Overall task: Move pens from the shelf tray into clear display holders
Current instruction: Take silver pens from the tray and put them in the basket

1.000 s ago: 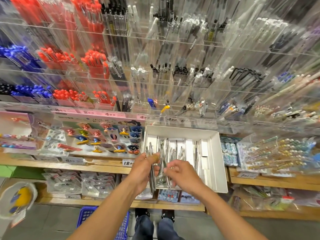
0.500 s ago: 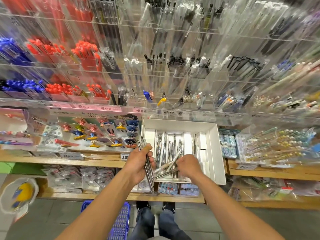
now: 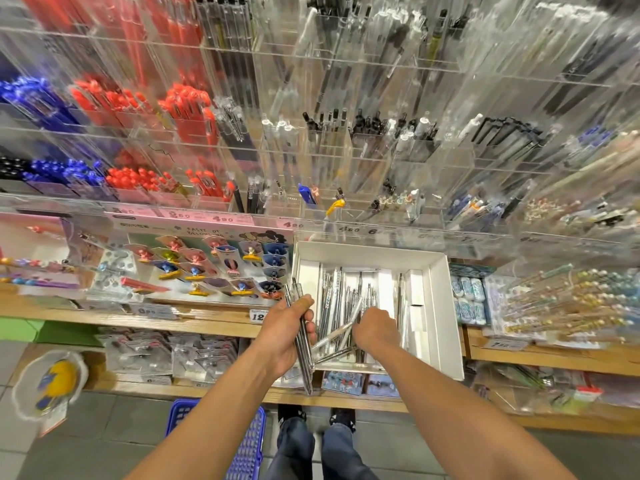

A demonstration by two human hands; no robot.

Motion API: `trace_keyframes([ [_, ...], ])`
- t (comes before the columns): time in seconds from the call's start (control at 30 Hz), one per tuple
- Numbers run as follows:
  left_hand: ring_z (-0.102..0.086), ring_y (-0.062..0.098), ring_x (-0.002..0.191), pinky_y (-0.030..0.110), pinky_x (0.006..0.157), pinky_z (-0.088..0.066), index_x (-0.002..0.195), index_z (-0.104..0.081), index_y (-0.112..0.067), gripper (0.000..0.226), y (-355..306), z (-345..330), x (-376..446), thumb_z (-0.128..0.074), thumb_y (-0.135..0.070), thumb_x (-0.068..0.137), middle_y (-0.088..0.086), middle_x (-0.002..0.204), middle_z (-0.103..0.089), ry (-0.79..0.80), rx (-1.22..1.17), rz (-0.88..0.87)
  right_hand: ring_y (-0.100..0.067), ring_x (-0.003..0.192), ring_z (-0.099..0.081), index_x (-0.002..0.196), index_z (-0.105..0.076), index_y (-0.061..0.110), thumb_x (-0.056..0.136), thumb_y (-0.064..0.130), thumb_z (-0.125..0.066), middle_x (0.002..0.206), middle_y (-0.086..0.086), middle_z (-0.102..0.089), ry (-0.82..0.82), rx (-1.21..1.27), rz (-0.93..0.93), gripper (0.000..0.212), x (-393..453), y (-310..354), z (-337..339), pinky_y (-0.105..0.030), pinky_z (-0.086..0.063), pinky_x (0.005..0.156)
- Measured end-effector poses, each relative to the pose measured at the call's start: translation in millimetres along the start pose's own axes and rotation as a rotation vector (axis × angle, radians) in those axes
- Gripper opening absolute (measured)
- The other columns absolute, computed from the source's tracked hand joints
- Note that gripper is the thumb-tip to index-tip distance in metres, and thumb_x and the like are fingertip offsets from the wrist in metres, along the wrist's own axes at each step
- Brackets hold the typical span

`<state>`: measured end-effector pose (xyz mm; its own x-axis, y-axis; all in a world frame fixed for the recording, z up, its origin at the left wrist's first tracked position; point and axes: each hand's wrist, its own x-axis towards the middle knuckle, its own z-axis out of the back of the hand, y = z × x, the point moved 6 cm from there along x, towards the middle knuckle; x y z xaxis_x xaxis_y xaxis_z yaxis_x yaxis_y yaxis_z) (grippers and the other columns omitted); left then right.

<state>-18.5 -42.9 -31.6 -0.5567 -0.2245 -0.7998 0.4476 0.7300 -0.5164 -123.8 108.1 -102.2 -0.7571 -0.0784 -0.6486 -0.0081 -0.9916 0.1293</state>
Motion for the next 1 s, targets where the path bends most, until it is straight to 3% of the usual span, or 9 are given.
trace_keyframes([
  [0.17, -0.048, 0.012, 0.051, 0.026, 0.045, -0.044, 0.11, -0.052, -0.007, 0.015, 2.8, -0.9, 3.6, -0.058, -0.015, 0.099, 0.001, 0.064, -0.053, 0.011, 0.019, 0.018, -0.009, 0.05, -0.048, 0.087, -0.052, 0.011, 0.1, 0.026, -0.045, 0.065, 0.003, -0.051, -0.099, 0.214, 0.069, 0.022, -9.0, -1.2, 21.8, -0.02, -0.031, 0.04],
  [0.27, -0.05, 0.012, 0.051, 0.026, 0.046, -0.046, 0.116, -0.053, -0.006, 0.022, 3.2, -5.4, 2.8, -0.06, -0.016, 0.098, 0.001, 0.065, -0.054, 0.028, 0.003, 0.034, -0.012, 0.051, -0.047, 0.093, -0.046, 0.009, 0.103, 0.021, -0.039, 0.066, -0.001, -0.05, -0.122, 0.445, 0.195, 0.017, -23.8, 4.1, 46.2, -0.023, -0.036, 0.045],
  [0.43, -0.051, 0.012, 0.054, 0.027, 0.048, -0.048, 0.114, -0.057, -0.005, 0.052, -1.7, -14.7, -0.7, -0.079, -0.028, 0.073, 0.0, 0.068, -0.057, 0.035, 0.027, 0.023, -0.005, 0.062, -0.059, 0.099, -0.055, 0.02, 0.098, 0.039, -0.05, 0.093, 0.0, -0.065, 0.083, 0.584, 0.395, 0.02, -73.3, 27.3, 61.9, -0.016, -0.044, 0.056],
  [0.53, -0.064, 0.021, 0.078, 0.04, 0.067, -0.057, 0.143, -0.041, -0.004, 0.098, 1.1, -19.0, 0.8, -0.086, -0.033, 0.061, 0.01, 0.096, -0.067, 0.076, 0.024, 0.019, 0.006, 0.056, -0.056, 0.092, -0.056, 0.025, 0.094, 0.04, -0.057, 0.084, 0.007, -0.064, 0.125, 0.589, 0.475, 0.015, -99.2, 40.0, 61.1, -0.012, -0.043, 0.054],
  [0.6, -0.062, 0.035, 0.113, 0.053, 0.095, -0.052, 0.154, -0.025, -0.009, 0.121, 3.9, -19.7, 0.6, -0.091, -0.033, 0.056, 0.022, 0.133, -0.058, 0.077, 0.032, 0.023, 0.001, 0.062, -0.056, 0.087, -0.054, 0.027, 0.093, 0.038, -0.061, 0.08, 0.007, -0.062, 0.136, 0.599, 0.493, 0.014, -107.8, 45.1, 56.6, -0.017, -0.044, 0.058],
  [0.63, -0.06, 0.038, 0.118, 0.054, 0.097, -0.051, 0.155, -0.021, -0.009, 0.123, 4.9, -20.6, -0.2, -0.091, -0.031, 0.056, 0.024, 0.139, -0.053, 0.076, 0.021, 0.028, -0.004, 0.064, -0.056, 0.086, -0.053, 0.028, 0.092, 0.037, -0.062, 0.079, 0.007, -0.06, 0.14, 0.611, 0.492, 0.014, -109.6, 46.6, 53.9, -0.019, -0.045, 0.059],
  [0.73, -0.072, 0.032, 0.082, 0.042, 0.061, -0.059, 0.143, -0.038, -0.005, 0.077, 6.5, -19.1, -0.8, -0.079, -0.017, 0.079, 0.022, 0.113, -0.069, 0.071, -0.049, 0.049, -0.007, 0.061, -0.058, 0.088, -0.055, 0.028, 0.091, 0.036, -0.065, 0.077, 0.005, -0.062, 0.171, 0.658, 0.497, 0.014, -108.8, 49.0, 47.5, -0.021, -0.047, 0.058],
  [0.83, -0.066, 0.02, 0.054, 0.032, 0.05, -0.055, 0.11, -0.052, -0.002, 0.021, 2.3, -9.1, 3.5, -0.063, -0.008, 0.093, 0.006, 0.063, -0.066, 0.044, -0.005, 0.005, -0.004, 0.058, -0.062, 0.094, -0.06, 0.024, 0.092, 0.037, -0.063, 0.086, 0.002, -0.07, 0.251, 0.689, 0.455, 0.014, -93.5, 47.3, 39.7, -0.022, -0.049, 0.06],
  [1.0, -0.051, 0.013, 0.049, 0.025, 0.044, -0.047, 0.106, -0.052, -0.007, 0.012, -2.4, 0.8, 5.4, -0.059, -0.01, 0.097, 0.002, 0.063, -0.054, 0.026, 0.041, 0.002, -0.008, 0.058, -0.062, 0.087, -0.062, 0.023, 0.097, 0.021, -0.054, 0.085, 0.002, -0.069, 0.142, 0.684, 0.274, 0.013, -40.8, 39.3, 30.5, -0.026, -0.054, 0.061],
])
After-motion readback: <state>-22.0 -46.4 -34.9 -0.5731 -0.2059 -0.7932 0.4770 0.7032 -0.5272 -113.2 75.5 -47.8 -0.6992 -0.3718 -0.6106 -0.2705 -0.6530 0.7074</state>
